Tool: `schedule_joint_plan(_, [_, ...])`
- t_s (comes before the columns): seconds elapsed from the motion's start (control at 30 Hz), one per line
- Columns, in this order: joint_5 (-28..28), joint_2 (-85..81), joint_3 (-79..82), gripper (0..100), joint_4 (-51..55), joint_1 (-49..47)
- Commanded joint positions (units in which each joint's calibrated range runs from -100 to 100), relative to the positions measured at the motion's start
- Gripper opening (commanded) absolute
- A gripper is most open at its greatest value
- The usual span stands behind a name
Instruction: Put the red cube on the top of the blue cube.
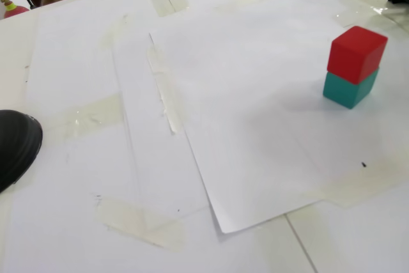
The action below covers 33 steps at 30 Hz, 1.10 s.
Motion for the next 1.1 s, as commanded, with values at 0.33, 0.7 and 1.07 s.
schedule_joint_plan(0.33, [15.09, -0.38, 19.93, 0, -21.09, -4.63])
schedule_joint_plan(0.7, [2.2, -0.38, 25.38, 0, -24.02, -4.33])
schedule_joint_plan(1.07, [-18.17, -0.38, 27.56, 0, -16.52, -4.71])
